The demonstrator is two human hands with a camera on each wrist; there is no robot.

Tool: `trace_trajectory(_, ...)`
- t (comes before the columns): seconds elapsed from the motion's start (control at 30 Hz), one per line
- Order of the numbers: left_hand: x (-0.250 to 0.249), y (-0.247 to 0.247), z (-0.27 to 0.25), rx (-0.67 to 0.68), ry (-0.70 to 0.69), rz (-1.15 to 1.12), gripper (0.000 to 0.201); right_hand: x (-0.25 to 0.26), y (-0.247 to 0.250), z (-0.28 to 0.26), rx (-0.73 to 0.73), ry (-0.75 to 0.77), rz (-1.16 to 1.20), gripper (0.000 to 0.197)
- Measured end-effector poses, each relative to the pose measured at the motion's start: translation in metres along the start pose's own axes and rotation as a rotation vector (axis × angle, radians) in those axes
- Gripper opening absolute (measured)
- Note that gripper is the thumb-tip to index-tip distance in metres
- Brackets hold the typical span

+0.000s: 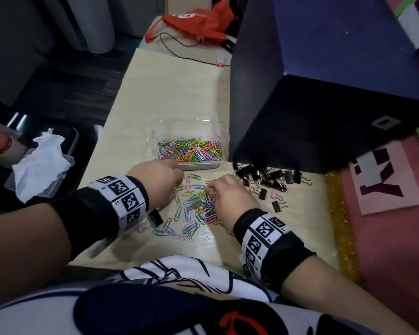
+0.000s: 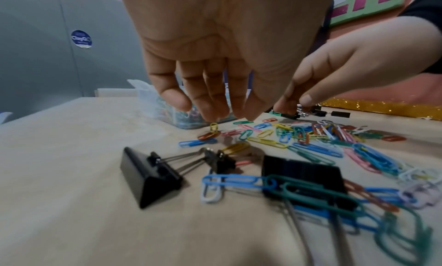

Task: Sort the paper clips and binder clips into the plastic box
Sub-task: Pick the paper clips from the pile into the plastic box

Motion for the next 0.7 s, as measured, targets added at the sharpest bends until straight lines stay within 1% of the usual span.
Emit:
trace_trajectory(0.1, 0.000, -0.001, -0.003, 0.011, 0.025, 0.005, 0.030, -0.008, 0.014, 0.000, -0.062, -0.125, -0.113, 0.035)
trace_trajectory(0.13, -0.001, -0.002, -0.003, 0.011, 0.021, 0.002, 0.032, -0.011, 0.016, -0.001, -0.062, -0.158, -0.149, 0.036)
trace_trajectory(0.23, -0.009, -0.008, -0.003, -0.004, -0.021, 0.002, 0.037, -0.020, 0.014, -0.006, 0.015, -0.217, -0.222, 0.043)
trace_trajectory(0.3, -0.016, -0.010, -0.001, -0.032, -0.053, 0.011, 0.043, -0.027, 0.014, -0.011, 0.032, -0.263, -0.256, 0.044)
trace_trajectory(0.4, -0.026, -0.017, 0.004, 0.009, -0.081, 0.058, 0.057, -0.035, 0.019, -0.017, 0.072, -0.337, -0.278, 0.046)
trace_trajectory(0.5, -0.035, -0.023, 0.005, 0.064, -0.124, 0.100, 0.059, -0.035, 0.023, -0.015, 0.098, -0.325, -0.274, 0.052)
trace_trajectory(0.63, -0.046, -0.028, 0.000, 0.111, -0.224, 0.112, 0.057, -0.033, 0.018, -0.010, 0.175, -0.295, -0.220, 0.058)
trace_trajectory(0.7, -0.047, -0.027, -0.002, 0.101, -0.263, 0.095, 0.053, -0.027, 0.014, -0.009, 0.176, -0.224, -0.207, 0.056)
Point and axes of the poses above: each hand's wrist, its own z-axis towards the middle knuckle, its own y-axis out of the back of the hand, x = y × z, the point moved 6 cm from there along z, towards the middle knuckle, and after that the axes turned 8 degrees about y, right-handed, at the moved point
